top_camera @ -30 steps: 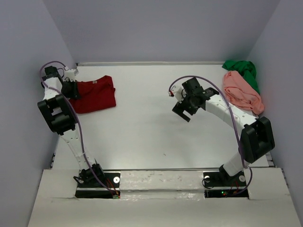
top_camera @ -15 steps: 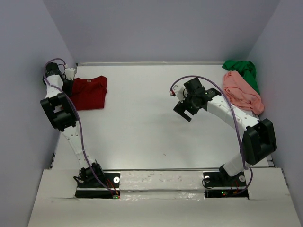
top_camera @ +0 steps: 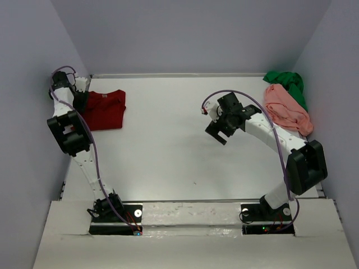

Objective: Fold and stack the t-shirts
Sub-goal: Put the neatly folded tshirt into the corner of the board with the left arm

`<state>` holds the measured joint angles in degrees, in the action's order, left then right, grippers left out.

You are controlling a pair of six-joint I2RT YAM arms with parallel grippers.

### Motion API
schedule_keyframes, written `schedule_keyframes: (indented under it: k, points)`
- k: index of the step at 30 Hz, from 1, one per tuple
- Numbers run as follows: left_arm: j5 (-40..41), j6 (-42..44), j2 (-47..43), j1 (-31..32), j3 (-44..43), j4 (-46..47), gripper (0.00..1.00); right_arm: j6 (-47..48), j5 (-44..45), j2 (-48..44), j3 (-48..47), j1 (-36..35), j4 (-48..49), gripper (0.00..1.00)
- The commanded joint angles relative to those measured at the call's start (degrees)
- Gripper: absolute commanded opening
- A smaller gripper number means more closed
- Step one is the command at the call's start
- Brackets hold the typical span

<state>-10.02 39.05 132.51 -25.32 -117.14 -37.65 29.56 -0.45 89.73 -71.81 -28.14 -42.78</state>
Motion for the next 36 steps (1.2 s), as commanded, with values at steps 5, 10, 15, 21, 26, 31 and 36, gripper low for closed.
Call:
schedule_keyframes:
  k: [5, 10, 15, 21, 26, 31, 36]
  points:
    - [1.5, 0.6, -15.9, 1.4, -7.8, 1.4, 0.66, 0.1, -1.0, 1.4, -0.3, 0.3, 1.8, 1.0]
    - [4.4, 1.8, -23.9, 1.9, -12.7, 2.4, 0.75, 0.3, -0.8, 1.9, -0.4, 0.8, 1.7, 1.0]
    - [2.6, 0.9, -35.2, 1.9, 5.8, 9.6, 0.79, 0.3, -1.7, 2.1, 0.7, 1.4, 2.5, 1.0]
    - [-0.4, -4.3, -38.3, 1.9, 28.5, 21.2, 0.3, -0.1, -2.5, 4.0, 1.0, 1.9, 2.5, 0.8]
    - [-2.0, -7.0, -35.5, 1.9, 33.4, 25.9, 0.0, -0.2, -2.9, 5.4, 1.0, 1.9, 2.4, 0.73]
    - [-1.7, -7.2, -28.7, 1.9, 28.9, 26.9, 0.0, -0.7, -2.6, 7.6, 0.4, 1.9, 1.7, 0.74]
    - [-0.5, -8.8, -21.3, 1.9, 23.2, 26.9, 0.0, -1.1, -2.5, 9.3, -0.3, 1.9, 0.6, 0.73]
